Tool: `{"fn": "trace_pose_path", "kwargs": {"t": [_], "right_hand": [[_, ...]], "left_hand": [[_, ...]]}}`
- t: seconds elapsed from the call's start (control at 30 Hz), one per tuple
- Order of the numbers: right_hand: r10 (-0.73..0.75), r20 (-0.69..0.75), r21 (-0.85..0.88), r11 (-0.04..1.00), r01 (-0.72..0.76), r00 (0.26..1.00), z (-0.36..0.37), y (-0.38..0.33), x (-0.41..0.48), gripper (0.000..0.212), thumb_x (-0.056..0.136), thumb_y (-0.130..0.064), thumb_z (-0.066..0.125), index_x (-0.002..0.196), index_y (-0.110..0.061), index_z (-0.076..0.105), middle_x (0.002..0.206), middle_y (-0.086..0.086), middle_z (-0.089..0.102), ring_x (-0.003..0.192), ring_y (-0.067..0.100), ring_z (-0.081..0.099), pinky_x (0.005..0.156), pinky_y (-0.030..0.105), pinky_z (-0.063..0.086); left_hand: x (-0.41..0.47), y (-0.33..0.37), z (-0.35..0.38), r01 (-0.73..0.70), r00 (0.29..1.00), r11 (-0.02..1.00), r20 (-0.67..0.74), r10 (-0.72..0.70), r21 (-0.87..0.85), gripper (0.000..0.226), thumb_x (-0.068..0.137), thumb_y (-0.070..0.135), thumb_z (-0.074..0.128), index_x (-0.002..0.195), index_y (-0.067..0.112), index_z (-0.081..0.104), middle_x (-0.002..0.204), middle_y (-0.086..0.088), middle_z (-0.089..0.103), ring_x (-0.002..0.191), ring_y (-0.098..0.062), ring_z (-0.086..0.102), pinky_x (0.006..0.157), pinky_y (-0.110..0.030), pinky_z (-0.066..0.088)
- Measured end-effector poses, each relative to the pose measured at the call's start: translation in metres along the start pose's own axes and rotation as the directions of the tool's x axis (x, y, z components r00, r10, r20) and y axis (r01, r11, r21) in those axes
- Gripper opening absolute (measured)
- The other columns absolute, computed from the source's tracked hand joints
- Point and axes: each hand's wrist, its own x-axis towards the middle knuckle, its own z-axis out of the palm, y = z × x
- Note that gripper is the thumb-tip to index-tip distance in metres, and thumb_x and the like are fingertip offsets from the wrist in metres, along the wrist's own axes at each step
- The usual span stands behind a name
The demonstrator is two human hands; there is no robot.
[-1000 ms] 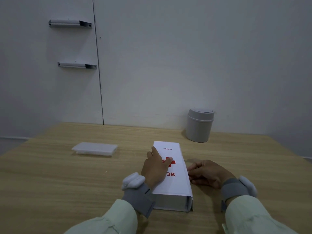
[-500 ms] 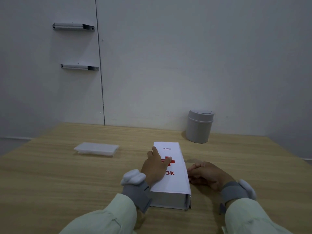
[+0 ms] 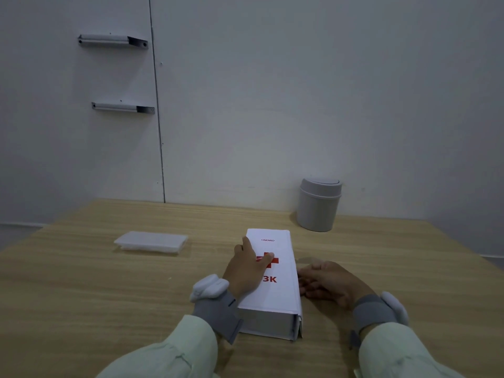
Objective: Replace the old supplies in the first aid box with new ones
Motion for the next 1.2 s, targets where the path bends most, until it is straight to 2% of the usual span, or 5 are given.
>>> {"fn": "trace_pose_path", "kwargs": {"t": [0.17, 0.43, 0.67, 0.9, 1.2], "right_hand": [[0.002, -0.05, 0.002, 1.0, -0.002, 0.999, 0.001, -0.001, -0.002, 0.026, 0.086, -0.016, 0.065, 0.103, 0.003, 0.068, 0.086, 0.016, 0.072, 0.06, 0.016, 0.068, 0.051, 0.023, 0.055], [0.005, -0.106, 0.052, 0.999, 0.0, 0.994, 0.002, -0.004, -0.007, 0.01, 0.086, -0.014, 0.065, 0.087, -0.004, 0.069, 0.067, 0.008, 0.067, 0.048, 0.014, 0.059, 0.05, 0.022, 0.053], [0.021, -0.189, 0.072, 0.997, -0.008, 0.982, 0.005, -0.016, -0.01, 0.016, 0.087, -0.012, 0.061, 0.071, -0.011, 0.06, 0.056, 0.005, 0.058, 0.038, 0.013, 0.044, 0.043, 0.018, 0.032], [-0.08, -0.29, 0.016, 0.996, 0.088, 0.954, 0.02, -0.028, -0.009, 0.017, 0.089, -0.023, 0.059, 0.085, -0.007, 0.062, 0.07, 0.009, 0.06, 0.055, 0.019, 0.049, 0.051, 0.023, 0.037], [-0.282, -0.436, -0.126, 0.959, 0.252, 0.855, 0.032, -0.035, -0.003, 0.026, 0.092, -0.025, 0.054, 0.071, -0.011, 0.059, 0.065, 0.006, 0.055, 0.059, 0.017, 0.047, 0.057, 0.026, 0.04]], "left_hand": [[0.003, -0.001, -0.004, 0.066, 0.996, 0.988, 0.071, -0.057, -0.14, 0.08, 0.09, 0.043, 0.045, 0.151, 0.019, -0.001, 0.141, -0.011, 0.035, 0.107, -0.022, 0.059, 0.087, -0.035, 0.053], [0.007, -0.002, -0.021, 0.166, 0.976, 0.911, 0.197, -0.097, -0.376, 0.087, 0.073, 0.026, 0.064, 0.146, 0.028, 0.017, 0.128, -0.012, 0.053, 0.091, -0.023, 0.069, 0.058, -0.027, 0.058], [0.002, 0.002, -0.029, 0.189, 0.97, 0.91, 0.214, -0.115, -0.368, 0.043, 0.089, 0.019, 0.06, 0.124, 0.01, 0.037, 0.104, -0.006, 0.061, 0.07, -0.012, 0.062, 0.038, -0.014, 0.046], [0.006, -0.001, -0.03, 0.169, 0.978, 0.946, 0.169, -0.126, -0.275, 0.062, 0.091, 0.033, 0.056, 0.139, 0.006, 0.026, 0.099, 0.001, 0.054, 0.074, -0.009, 0.058, 0.058, -0.022, 0.046], [0.009, -0.005, -0.037, 0.14, 0.99, 0.954, 0.064, -0.128, -0.266, 0.066, 0.092, 0.043, 0.05, 0.143, 0.006, 0.028, 0.141, -0.01, 0.043, 0.116, -0.023, 0.049, 0.087, -0.031, 0.04]]}}
